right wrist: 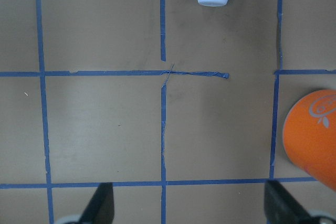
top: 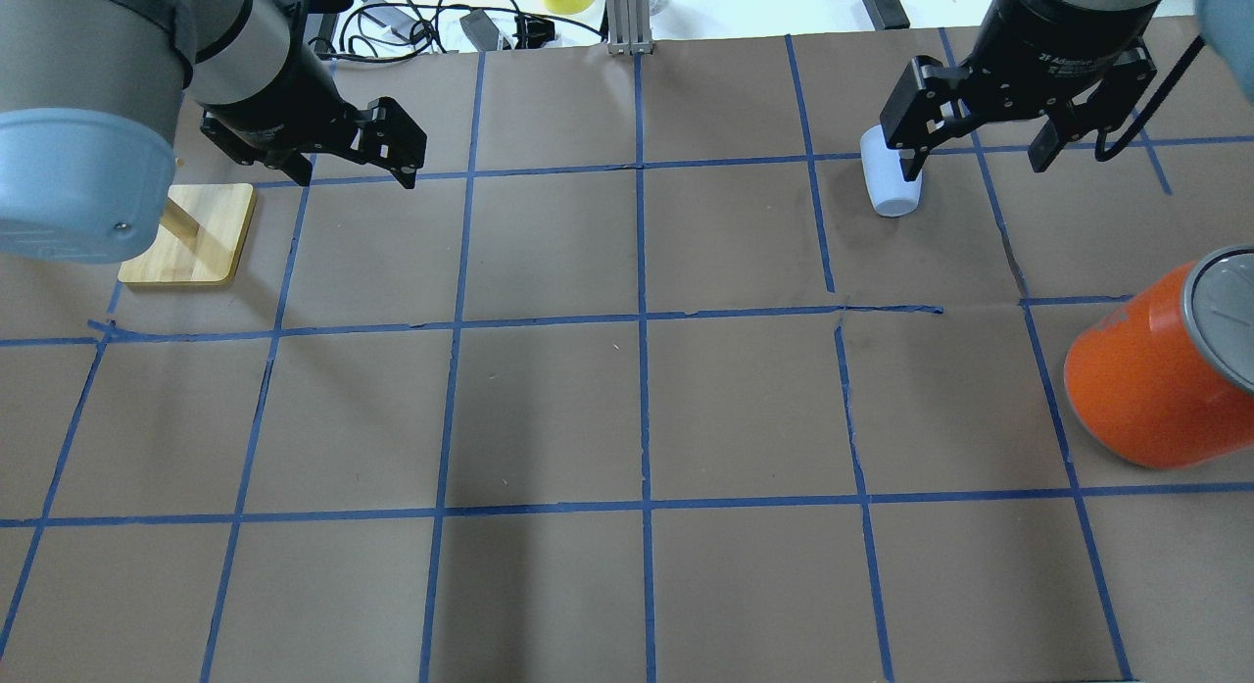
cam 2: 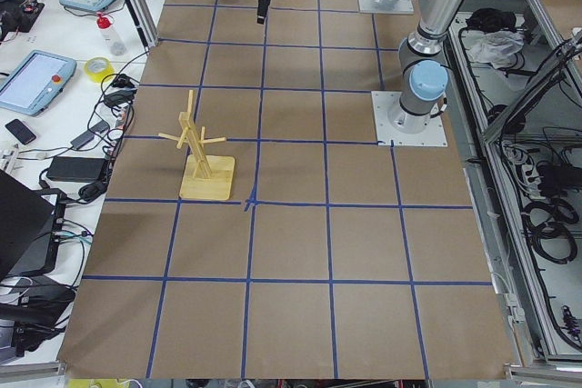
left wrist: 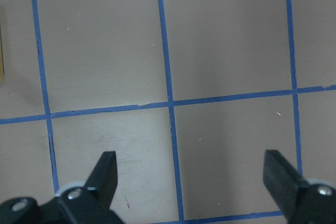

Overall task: Flip cup
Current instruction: 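Move the right gripper down toward the light-blue cup lying on its side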

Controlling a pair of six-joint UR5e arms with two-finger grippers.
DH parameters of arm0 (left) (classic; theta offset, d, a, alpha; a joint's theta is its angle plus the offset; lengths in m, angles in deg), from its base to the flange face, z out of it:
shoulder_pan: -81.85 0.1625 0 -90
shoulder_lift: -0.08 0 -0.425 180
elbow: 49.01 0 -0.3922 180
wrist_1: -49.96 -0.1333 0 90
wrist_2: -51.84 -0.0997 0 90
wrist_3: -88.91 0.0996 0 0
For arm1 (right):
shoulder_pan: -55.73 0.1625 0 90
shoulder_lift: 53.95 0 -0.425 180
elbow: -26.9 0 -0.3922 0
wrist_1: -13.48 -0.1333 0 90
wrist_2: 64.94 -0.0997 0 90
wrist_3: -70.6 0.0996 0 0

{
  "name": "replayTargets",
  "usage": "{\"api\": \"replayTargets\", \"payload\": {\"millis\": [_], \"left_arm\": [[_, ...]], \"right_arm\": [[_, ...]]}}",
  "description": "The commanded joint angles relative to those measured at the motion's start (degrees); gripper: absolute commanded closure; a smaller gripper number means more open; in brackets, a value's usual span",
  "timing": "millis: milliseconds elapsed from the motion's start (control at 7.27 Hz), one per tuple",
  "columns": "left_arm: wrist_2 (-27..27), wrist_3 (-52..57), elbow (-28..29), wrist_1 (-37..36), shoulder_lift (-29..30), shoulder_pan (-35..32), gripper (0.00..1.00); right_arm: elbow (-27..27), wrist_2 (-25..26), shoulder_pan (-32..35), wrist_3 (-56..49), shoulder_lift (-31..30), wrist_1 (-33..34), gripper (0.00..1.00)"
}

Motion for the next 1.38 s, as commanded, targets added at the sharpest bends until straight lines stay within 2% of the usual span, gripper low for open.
{"api": "replayTargets", "payload": {"millis": [0, 275, 550, 688, 825, 1238], "left_arm": [[0.2, -0.2, 0.1, 0.0, 0.1, 0.1, 0.0], [0.1, 0.0, 0.0, 0.0, -0.1, 0.3, 0.0], [0.2, 0.1, -0.1, 0.0, -0.1, 0.3, 0.0], [0.1, 0.1, -0.2, 0.0, -0.1, 0.3, 0.0], [0.1, 0.1, -0.1, 0.0, -0.1, 0.3, 0.0], [0.1, 0.1, -0.2, 0.0, -0.1, 0.3, 0.0]], "right_arm": [[0.0, 0.0, -0.3, 0.1, 0.2, 0.4, 0.0], [-0.4, 0.0, -1.6, -1.0, 1.1, 0.7, 0.0], [-0.6, -0.1, -4.2, -1.0, 7.6, 2.7, 0.0], [-0.2, -0.1, -5.4, 0.3, 9.2, 9.2, 0.0], [0.5, 0.0, -8.2, 0.8, 15.1, 17.9, 0.0], [0.2, -1.1, -10.0, 0.3, 27.0, 30.8, 0.0]]}}
